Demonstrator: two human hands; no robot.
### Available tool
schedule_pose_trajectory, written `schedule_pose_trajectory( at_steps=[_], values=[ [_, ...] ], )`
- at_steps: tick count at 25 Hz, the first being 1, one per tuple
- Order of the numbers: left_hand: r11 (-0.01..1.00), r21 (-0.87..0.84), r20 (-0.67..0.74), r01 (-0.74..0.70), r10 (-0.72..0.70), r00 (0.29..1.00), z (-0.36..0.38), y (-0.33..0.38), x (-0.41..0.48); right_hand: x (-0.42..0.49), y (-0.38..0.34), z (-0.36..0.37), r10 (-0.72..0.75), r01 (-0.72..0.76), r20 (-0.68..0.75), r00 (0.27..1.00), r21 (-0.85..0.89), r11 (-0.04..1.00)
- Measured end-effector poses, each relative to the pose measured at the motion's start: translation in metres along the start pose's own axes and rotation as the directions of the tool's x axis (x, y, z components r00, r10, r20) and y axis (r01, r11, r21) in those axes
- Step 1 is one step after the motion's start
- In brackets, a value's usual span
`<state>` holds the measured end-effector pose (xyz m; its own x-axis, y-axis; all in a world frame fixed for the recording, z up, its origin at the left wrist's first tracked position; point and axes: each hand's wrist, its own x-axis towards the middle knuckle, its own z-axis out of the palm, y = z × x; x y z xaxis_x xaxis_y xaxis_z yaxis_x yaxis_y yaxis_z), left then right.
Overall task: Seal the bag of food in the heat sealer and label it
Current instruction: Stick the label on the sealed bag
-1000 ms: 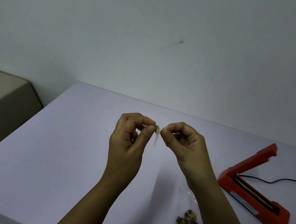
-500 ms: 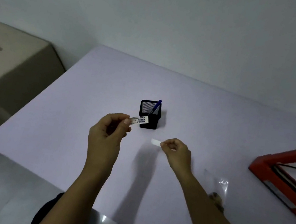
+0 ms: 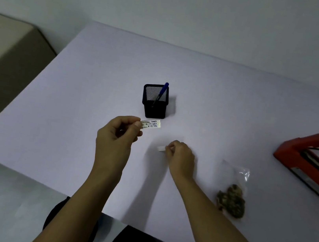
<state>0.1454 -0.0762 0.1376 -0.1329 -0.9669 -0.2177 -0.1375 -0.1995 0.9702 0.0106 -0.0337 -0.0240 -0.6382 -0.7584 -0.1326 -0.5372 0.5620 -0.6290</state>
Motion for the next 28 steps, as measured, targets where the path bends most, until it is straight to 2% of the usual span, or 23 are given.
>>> schedule_pose_trajectory(
  at_steps=[4,9,13,16,18,21,28],
  values=[
    [1.0,0.015,0.053,-0.005,0.004,0.999,0.031,-0.003,-0.009,-0.003,0.017,0.001,0.108,-0.104,-0.009,0.994,0.201,0.974],
    [0.999,0.043,0.084,-0.027,0.023,0.996,0.052,-0.01,-0.018,-0.012,0.026,0.001,0.248,-0.262,0.085,0.965,0.368,0.892],
    [0.995,0.095,0.124,0.041,-0.053,0.991,0.075,-0.034,-0.021,-0.018,0.04,-0.048,0.356,-0.323,0.064,0.932,0.589,0.741],
    [0.985,0.157,0.187,0.066,-0.095,0.978,0.107,-0.057,-0.024,-0.023,0.069,-0.104,0.358,-0.297,0.068,0.931,0.713,0.636],
    [0.976,0.211,0.247,0.056,-0.108,0.963,0.132,-0.072,-0.03,-0.029,0.091,-0.133,0.35,-0.317,0.108,0.93,0.716,0.622],
    [0.959,0.283,0.343,0.029,-0.13,0.93,0.168,-0.093,-0.041,-0.037,0.124,-0.158,0.351,-0.354,0.147,0.925,0.669,0.653],
    [0.93,0.368,0.446,-0.006,-0.171,0.879,0.206,-0.123,-0.05,-0.04,0.165,-0.161,0.32,-0.348,0.163,0.933,0.627,0.697]
  ],
)
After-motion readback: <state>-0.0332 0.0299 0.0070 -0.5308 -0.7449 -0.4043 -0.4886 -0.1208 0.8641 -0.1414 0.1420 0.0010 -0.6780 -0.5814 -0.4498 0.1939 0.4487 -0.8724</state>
